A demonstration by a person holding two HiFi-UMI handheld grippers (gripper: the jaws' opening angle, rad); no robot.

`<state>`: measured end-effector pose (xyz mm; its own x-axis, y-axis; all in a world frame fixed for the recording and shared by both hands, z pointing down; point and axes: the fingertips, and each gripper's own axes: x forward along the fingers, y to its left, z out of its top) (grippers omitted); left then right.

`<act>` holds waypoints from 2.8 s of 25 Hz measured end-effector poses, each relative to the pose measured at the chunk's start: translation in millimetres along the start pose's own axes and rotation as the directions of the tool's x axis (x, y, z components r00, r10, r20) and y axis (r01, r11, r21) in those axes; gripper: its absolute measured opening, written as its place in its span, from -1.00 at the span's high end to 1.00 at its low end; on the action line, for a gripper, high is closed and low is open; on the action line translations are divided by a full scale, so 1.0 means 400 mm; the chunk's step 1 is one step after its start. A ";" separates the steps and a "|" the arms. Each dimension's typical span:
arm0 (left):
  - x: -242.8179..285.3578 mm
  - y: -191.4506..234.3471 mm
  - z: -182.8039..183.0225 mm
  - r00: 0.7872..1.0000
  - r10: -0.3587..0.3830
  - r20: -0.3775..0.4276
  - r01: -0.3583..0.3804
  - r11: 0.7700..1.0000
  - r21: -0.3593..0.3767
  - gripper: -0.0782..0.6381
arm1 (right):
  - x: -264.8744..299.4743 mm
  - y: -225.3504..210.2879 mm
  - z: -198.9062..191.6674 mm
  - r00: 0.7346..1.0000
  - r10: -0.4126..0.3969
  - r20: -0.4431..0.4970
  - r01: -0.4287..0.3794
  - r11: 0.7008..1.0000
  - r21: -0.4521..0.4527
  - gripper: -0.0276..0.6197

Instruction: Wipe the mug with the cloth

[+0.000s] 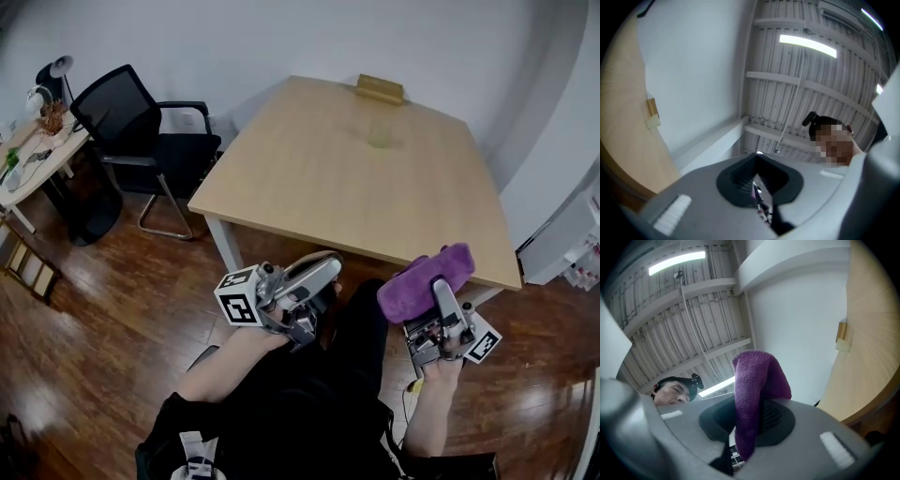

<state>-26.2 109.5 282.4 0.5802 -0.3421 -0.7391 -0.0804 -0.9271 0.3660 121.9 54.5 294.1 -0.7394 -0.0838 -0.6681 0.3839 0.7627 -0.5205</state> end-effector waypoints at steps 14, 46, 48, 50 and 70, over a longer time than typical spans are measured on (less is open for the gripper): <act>-0.056 -0.308 -0.120 0.997 0.056 0.048 -0.060 0.995 0.083 0.75 | -0.056 0.277 -0.165 0.999 0.045 -0.017 -0.045 0.999 -0.004 0.74; -0.107 -0.435 -0.212 0.981 0.190 0.034 -0.193 0.974 0.116 0.75 | -0.099 0.412 -0.245 0.999 0.027 -0.019 -0.028 0.997 -0.077 0.74; -0.089 -0.432 -0.232 0.982 0.189 0.012 -0.190 0.978 0.086 0.75 | -0.118 0.422 -0.236 1.000 -0.013 -0.009 0.012 0.995 -0.098 0.74; -0.084 -0.436 -0.233 0.983 0.186 0.010 -0.186 0.979 0.082 0.75 | -0.121 0.424 -0.236 1.000 -0.021 -0.004 0.020 0.996 -0.092 0.74; -0.082 -0.441 -0.233 0.985 0.170 -0.006 -0.169 0.983 0.069 0.75 | -0.103 0.447 -0.234 0.998 0.051 0.022 -0.049 0.997 -0.064 0.74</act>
<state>44.4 298.6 294.7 0.5633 -0.4934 -0.6628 -0.2330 -0.8644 0.4456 169.2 254.4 278.3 -0.7069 -0.0590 -0.7049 0.3833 0.8056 -0.4518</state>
